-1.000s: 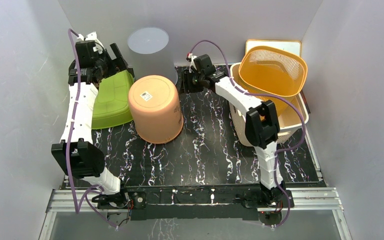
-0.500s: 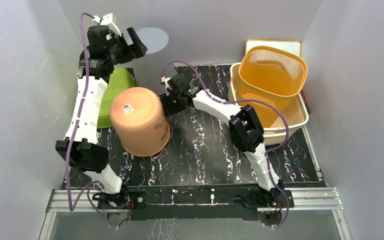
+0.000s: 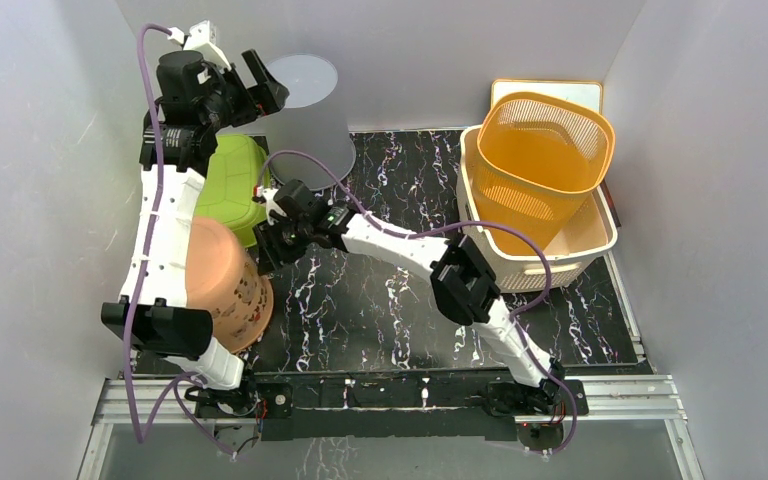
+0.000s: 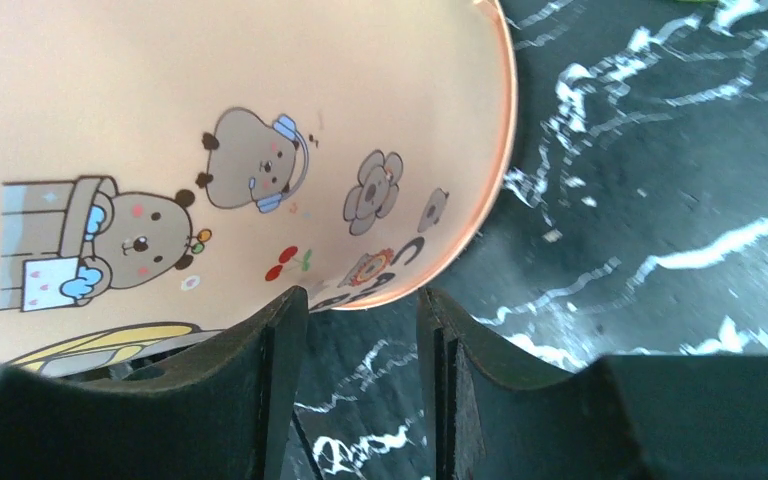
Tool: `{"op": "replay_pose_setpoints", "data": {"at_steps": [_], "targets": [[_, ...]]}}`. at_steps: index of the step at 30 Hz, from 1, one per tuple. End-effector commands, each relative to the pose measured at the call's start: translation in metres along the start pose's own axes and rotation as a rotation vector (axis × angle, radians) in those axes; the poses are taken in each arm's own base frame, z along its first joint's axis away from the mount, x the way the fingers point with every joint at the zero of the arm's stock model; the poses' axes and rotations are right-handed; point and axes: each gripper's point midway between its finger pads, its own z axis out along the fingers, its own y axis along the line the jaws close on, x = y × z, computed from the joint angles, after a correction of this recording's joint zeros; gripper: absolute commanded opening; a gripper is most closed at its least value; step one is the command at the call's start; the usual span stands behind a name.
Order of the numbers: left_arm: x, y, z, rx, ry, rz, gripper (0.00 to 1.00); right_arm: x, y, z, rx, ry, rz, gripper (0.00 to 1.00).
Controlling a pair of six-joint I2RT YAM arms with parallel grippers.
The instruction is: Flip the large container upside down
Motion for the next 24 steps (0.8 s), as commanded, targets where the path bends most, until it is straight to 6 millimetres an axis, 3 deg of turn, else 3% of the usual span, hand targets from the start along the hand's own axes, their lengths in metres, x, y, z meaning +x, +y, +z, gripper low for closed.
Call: {"op": "replay_pose_setpoints", "data": {"at_steps": [1,6,11,16,24], "targets": [[-0.007,-0.011,-0.018,0.044,-0.028,0.003,0.98,-0.041,0.040,0.010,-0.207,-0.125,0.053,0.42],[0.002,-0.010,-0.018,0.050,-0.015,0.007,0.98,-0.050,0.057,0.020,-0.318,-0.130,0.071,0.41],[0.003,-0.007,-0.020,0.038,-0.011,0.019,0.98,-0.077,0.040,-0.014,-0.121,-0.239,-0.006,0.44],[0.006,-0.003,-0.024,0.021,-0.008,0.023,0.98,-0.112,-0.003,-0.085,0.190,-0.341,-0.029,0.51],[0.017,0.001,-0.024,0.010,0.010,0.009,0.98,-0.130,-0.066,-0.242,0.704,-0.460,-0.085,0.74]]}}
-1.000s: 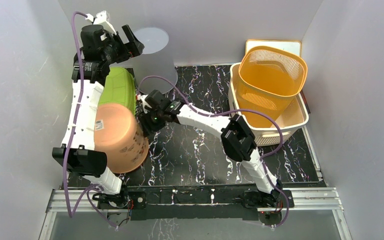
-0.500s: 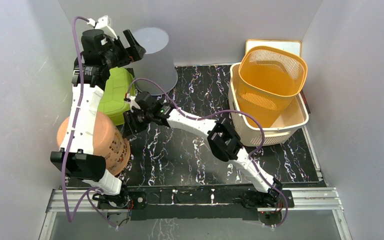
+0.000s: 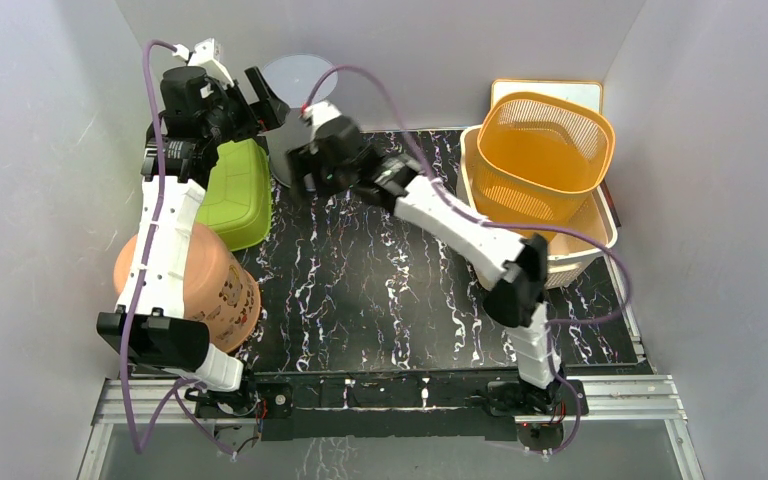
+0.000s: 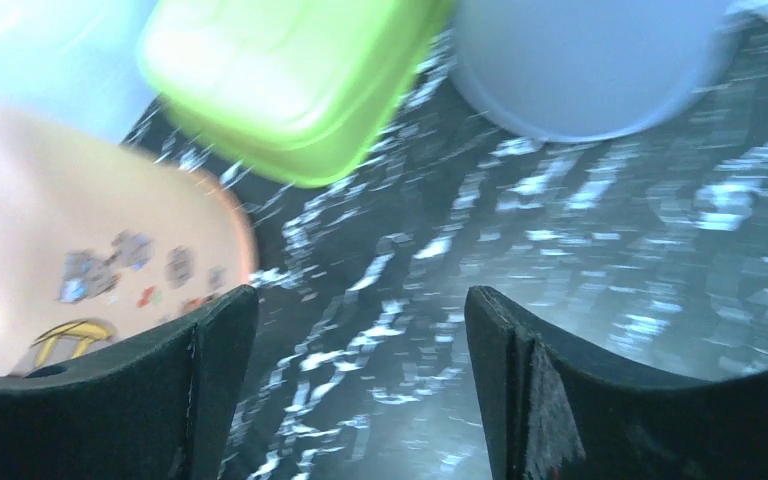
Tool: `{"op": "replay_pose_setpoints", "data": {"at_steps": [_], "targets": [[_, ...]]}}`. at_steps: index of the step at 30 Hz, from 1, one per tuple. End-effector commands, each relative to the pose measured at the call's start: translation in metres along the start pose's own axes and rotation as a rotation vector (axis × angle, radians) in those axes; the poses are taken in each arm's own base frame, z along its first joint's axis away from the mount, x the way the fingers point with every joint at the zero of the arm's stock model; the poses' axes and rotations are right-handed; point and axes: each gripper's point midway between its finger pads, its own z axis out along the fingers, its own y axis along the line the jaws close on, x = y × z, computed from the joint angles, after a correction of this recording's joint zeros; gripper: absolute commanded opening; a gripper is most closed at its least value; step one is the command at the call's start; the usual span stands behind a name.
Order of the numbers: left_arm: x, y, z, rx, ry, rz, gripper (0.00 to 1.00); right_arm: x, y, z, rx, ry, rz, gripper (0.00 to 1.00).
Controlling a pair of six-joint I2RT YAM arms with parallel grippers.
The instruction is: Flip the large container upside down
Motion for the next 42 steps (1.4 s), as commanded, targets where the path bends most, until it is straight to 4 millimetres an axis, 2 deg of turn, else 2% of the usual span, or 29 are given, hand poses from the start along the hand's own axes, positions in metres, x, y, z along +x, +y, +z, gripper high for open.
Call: {"op": "replay_pose_setpoints", "data": {"at_steps": [1,5,8,12,15,22,24,25,28,34,40,42], "targets": [[-0.008,-0.006,-0.016,0.017,-0.036,0.008,0.98,-0.059,-0.094,-0.094,0.401,-0.145,-0.053,0.76],[-0.005,-0.006,-0.017,0.020,-0.031,0.004,0.98,-0.071,-0.183,-0.157,0.677,-0.148,0.063,0.74],[-0.003,-0.004,-0.017,0.012,-0.024,0.002,0.98,-0.069,-0.215,-0.188,0.794,-0.143,0.073,0.73],[0.005,-0.003,-0.018,0.010,-0.012,-0.003,0.98,-0.067,-0.230,-0.215,0.904,-0.133,0.083,0.74],[0.009,-0.003,-0.020,0.015,-0.006,-0.008,0.98,-0.056,-0.240,-0.231,0.971,-0.091,0.101,0.75],[0.015,-0.003,-0.021,0.019,0.006,-0.010,0.98,-0.056,-0.241,-0.270,1.050,-0.121,0.084,0.76],[0.017,-0.004,-0.021,0.023,0.009,-0.011,0.98,-0.050,-0.244,-0.273,1.072,-0.095,0.073,0.76],[0.018,-0.004,-0.022,0.024,0.010,-0.011,0.98,-0.051,-0.243,-0.285,1.079,-0.110,0.080,0.77],[0.020,-0.003,-0.022,0.021,0.014,-0.012,0.98,-0.038,-0.250,-0.287,1.080,-0.079,0.096,0.77],[0.026,0.000,-0.023,0.015,0.024,-0.013,0.98,-0.006,-0.273,-0.267,1.009,0.009,0.168,0.73],[0.028,0.001,-0.022,0.011,0.028,-0.012,0.98,-0.004,-0.274,-0.245,0.921,0.023,0.163,0.72],[0.028,0.001,-0.022,0.012,0.028,-0.012,0.98,0.000,-0.277,-0.242,0.921,0.039,0.158,0.68]]}}
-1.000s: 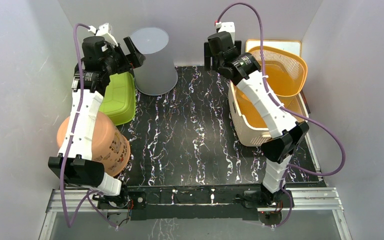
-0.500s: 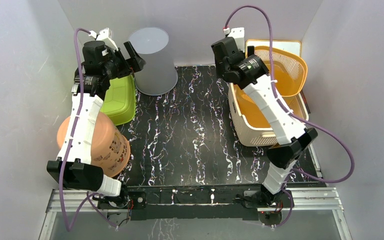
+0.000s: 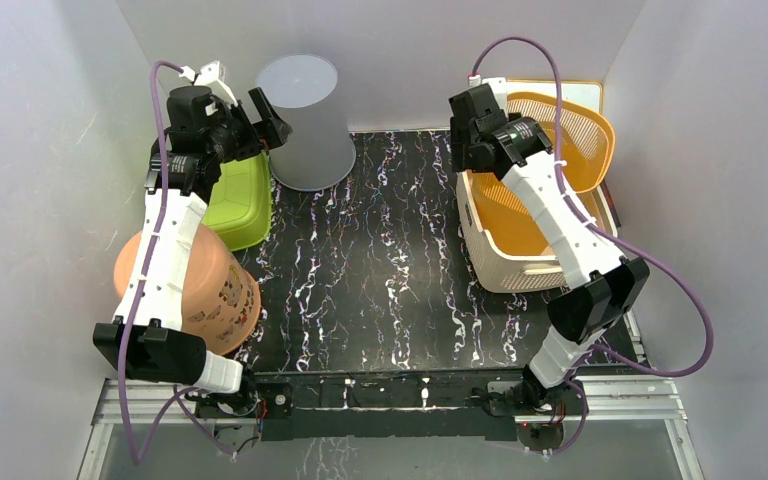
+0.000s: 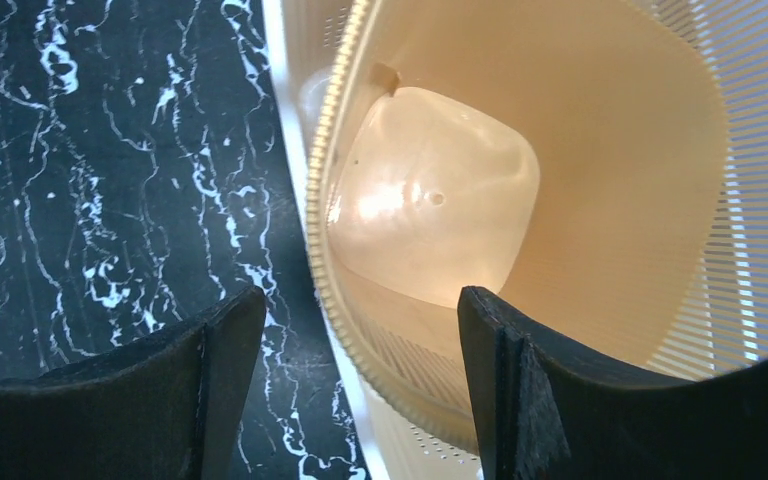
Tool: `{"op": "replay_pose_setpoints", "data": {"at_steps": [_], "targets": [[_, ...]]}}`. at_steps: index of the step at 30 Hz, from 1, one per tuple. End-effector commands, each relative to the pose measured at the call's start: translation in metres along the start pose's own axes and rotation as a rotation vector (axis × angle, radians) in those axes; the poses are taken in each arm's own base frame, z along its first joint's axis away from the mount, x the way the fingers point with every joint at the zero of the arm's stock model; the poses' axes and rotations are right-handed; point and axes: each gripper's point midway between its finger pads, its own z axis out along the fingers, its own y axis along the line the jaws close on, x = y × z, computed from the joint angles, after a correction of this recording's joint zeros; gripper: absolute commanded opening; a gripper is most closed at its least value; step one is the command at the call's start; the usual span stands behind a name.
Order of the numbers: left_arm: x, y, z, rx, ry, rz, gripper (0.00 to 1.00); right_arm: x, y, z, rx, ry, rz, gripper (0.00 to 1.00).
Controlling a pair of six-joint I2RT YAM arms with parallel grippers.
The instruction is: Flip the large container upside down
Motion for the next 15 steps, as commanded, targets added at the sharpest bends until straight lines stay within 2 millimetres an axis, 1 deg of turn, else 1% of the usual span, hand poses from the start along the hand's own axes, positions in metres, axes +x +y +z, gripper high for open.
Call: {"op": "replay_pose_setpoints", "data": {"at_steps": [1,2,4,6,7,10,12,15], "targets": [[-0.009,-0.012,-0.016,0.037,-0.039,0.013,0.98,-0.015,0.012,0.001,-0.067,-0.054,0.024,0.64],[-0.009,-0.011,-0.016,0.036,-0.039,0.012,0.98,-0.013,0.012,0.004,-0.067,-0.047,0.022,0.53],[-0.007,-0.011,-0.015,0.034,-0.033,0.013,0.98,-0.010,0.012,0.008,-0.077,-0.036,0.025,0.29],[-0.004,-0.010,-0.014,0.032,-0.028,0.011,0.98,-0.008,0.012,0.011,-0.080,-0.031,0.022,0.07],[-0.001,-0.008,-0.013,0.028,-0.020,0.011,0.99,-0.008,0.012,0.012,-0.078,-0.032,0.015,0.00],[0.006,-0.004,-0.011,0.019,-0.003,0.010,0.98,-0.010,0.012,0.015,-0.072,-0.035,0.002,0.00],[0.009,-0.002,-0.011,0.012,0.007,0.013,0.98,-0.016,0.014,0.013,-0.088,-0.050,0.003,0.00],[0.010,-0.001,-0.012,0.009,0.009,0.019,0.98,-0.036,0.013,0.003,-0.102,-0.101,0.010,0.00]]}}
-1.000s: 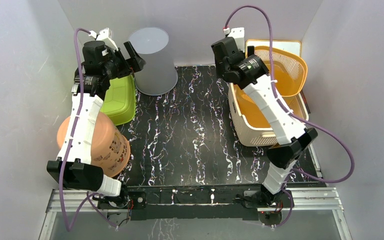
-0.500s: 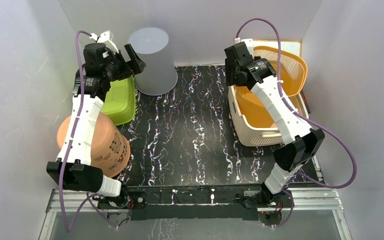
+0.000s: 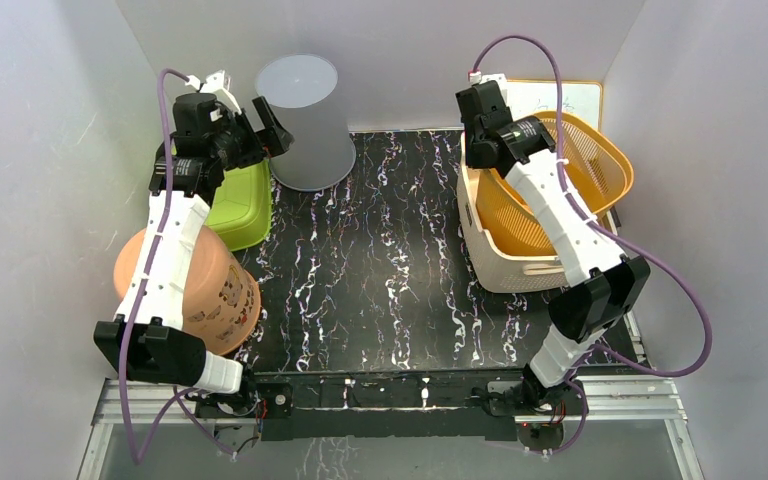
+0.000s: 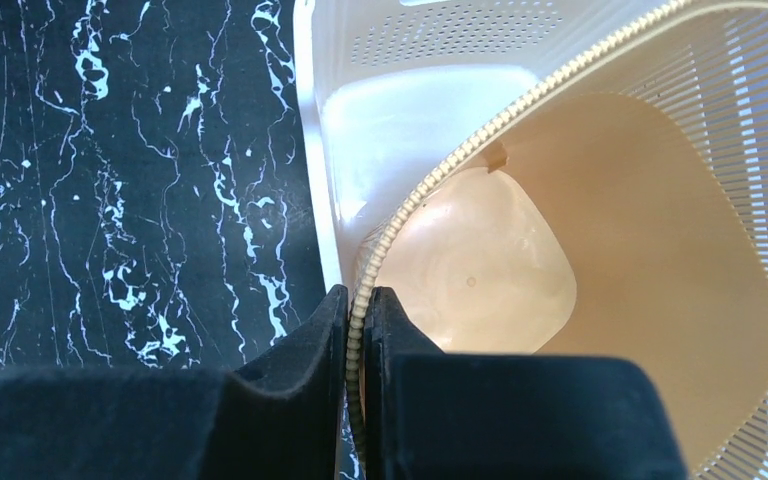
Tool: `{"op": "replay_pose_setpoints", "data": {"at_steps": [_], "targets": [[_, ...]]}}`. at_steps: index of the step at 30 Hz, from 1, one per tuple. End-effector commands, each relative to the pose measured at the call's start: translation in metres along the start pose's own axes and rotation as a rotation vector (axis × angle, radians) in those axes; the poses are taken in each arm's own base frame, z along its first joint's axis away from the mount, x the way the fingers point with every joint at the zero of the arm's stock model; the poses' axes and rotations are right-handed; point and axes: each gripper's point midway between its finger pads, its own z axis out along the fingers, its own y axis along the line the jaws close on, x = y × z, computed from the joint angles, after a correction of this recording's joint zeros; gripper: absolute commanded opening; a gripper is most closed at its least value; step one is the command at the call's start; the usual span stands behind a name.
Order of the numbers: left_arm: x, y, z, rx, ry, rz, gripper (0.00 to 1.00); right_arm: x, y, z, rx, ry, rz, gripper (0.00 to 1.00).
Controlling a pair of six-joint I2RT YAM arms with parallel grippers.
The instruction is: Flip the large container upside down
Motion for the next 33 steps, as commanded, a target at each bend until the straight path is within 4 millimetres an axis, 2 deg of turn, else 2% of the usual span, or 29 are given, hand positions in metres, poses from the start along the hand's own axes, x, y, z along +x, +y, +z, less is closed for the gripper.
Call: {"op": "replay_pose_setpoints", "data": {"at_steps": [1,5,10,14,16,18,21,26,31,33], "targets": [[-0.006,-0.008,-0.016,0.024,-0.031,0.025,0.98,-0.039,-0.002,-0.015,-0.009,-0.112,0.027,0.00],[-0.006,-0.009,-0.016,0.027,-0.031,0.023,0.98,-0.085,-0.024,-0.052,0.039,-0.250,0.111,0.00],[-0.009,-0.006,-0.018,0.004,-0.042,0.032,0.98,-0.143,-0.051,-0.121,0.006,-0.503,0.221,0.00],[-0.012,0.000,-0.019,-0.028,-0.050,0.042,0.98,-0.170,-0.077,-0.174,0.004,-0.695,0.284,0.00],[-0.016,0.000,-0.021,-0.036,-0.062,0.046,0.98,-0.182,-0.077,-0.194,-0.051,-0.772,0.284,0.00],[-0.024,0.002,-0.025,-0.059,-0.087,0.048,0.98,-0.193,-0.068,-0.215,-0.154,-0.848,0.279,0.00],[-0.044,0.007,-0.035,-0.121,-0.151,0.053,0.98,-0.206,-0.045,-0.234,-0.312,-0.913,0.267,0.00],[-0.079,0.008,-0.057,-0.186,-0.254,0.047,0.98,-0.219,0.001,-0.250,-0.538,-0.966,0.191,0.00],[-0.108,0.005,-0.075,-0.213,-0.372,0.019,0.98,-0.220,0.057,-0.266,-0.752,-0.967,0.122,0.00],[-0.123,0.002,-0.095,-0.221,-0.440,0.012,0.98,-0.215,0.081,-0.270,-0.832,-0.945,0.102,0.00]]}}
